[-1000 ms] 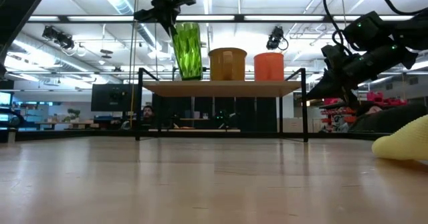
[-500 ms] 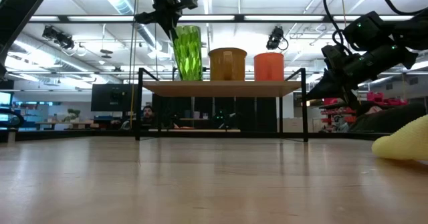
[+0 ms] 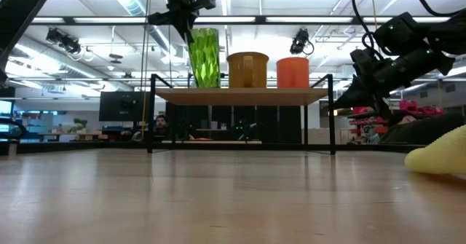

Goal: Stack small to large cups/mugs on shelf
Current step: Put the green cup on the shelf

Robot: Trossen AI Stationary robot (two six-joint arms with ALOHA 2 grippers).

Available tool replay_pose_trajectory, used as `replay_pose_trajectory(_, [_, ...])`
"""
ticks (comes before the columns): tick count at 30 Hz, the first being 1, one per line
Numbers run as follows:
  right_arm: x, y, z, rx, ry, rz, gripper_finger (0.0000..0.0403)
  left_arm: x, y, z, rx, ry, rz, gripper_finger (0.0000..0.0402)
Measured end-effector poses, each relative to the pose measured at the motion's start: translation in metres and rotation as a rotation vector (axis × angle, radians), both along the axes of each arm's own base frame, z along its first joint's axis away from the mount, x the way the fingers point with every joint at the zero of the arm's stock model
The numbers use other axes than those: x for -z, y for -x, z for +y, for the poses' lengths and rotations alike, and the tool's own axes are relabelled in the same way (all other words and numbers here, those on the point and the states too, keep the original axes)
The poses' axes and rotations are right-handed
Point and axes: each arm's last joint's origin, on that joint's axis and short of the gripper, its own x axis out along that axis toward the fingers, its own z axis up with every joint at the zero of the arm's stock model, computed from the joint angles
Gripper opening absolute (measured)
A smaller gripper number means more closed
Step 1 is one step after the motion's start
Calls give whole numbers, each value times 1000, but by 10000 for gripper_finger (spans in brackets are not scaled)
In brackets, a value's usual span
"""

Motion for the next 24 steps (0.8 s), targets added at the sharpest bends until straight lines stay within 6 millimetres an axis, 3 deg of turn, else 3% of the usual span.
replay_pose_trajectory(11, [0,0,1,-15,-3,1,0,-14,8,-14,-28,-47,-21,12])
replay_pose_trajectory(24, [2,0,1,-22,-9,13,0,-14,6,-16,-45,-46,-28,12])
